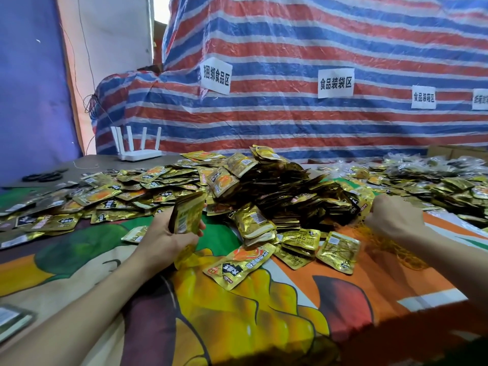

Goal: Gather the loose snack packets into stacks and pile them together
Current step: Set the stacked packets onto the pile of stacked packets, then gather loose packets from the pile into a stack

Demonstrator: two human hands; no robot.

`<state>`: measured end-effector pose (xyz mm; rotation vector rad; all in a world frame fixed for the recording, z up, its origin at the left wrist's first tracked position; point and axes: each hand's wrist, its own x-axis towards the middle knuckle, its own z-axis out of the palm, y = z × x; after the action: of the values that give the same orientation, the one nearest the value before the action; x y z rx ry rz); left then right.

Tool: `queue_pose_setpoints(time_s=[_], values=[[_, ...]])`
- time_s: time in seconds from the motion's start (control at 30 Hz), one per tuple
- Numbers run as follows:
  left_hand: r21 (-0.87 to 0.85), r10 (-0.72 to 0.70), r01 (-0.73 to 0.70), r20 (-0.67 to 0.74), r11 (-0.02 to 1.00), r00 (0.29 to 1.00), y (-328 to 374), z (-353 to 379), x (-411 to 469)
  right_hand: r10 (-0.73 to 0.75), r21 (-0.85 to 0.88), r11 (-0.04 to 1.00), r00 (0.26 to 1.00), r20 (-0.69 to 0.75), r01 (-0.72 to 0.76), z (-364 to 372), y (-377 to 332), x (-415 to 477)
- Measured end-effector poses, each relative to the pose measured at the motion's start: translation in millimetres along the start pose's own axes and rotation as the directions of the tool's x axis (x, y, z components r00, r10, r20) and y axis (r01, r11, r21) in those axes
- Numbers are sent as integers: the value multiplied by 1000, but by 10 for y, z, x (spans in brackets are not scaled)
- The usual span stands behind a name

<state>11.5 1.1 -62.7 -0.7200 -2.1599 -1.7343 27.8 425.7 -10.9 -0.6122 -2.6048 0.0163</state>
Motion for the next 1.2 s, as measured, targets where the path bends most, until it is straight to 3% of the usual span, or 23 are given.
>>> queue_pose_setpoints(time_s=[0.27, 0.47, 0.77, 0.97, 1.03, 1.13, 1.2], values=[[-25, -26, 26, -9, 999, 1000, 54, 10, -10, 21, -70, 997, 998, 57, -17, 11, 135, 99], [-68, -65, 62, -38, 996, 997, 34, 5, 16, 44, -49, 998, 999, 20, -43, -38, 107, 181], [-84, -95, 91, -40, 992, 995, -5, -5, 31, 73, -29, 997, 989, 130, -70, -177, -51, 163], [-126, -110, 105, -36, 986, 993, 14, 3, 28, -9, 142, 990, 999, -31, 13, -249, -148, 118], [-162, -132, 124, -40, 979, 990, 27, 0, 29, -125, 337, 928, 985, -119, 158, -292, -303, 66], [-265, -173, 158, -33, 951, 984, 37, -19, 34, -333, 620, 691, 925, -183, 371, -386, -733, -156], [-348, -196, 181, -10, 920, 981, 46, -34, 34, -451, 742, 538, 880, -146, 399, -415, -1087, -353]])
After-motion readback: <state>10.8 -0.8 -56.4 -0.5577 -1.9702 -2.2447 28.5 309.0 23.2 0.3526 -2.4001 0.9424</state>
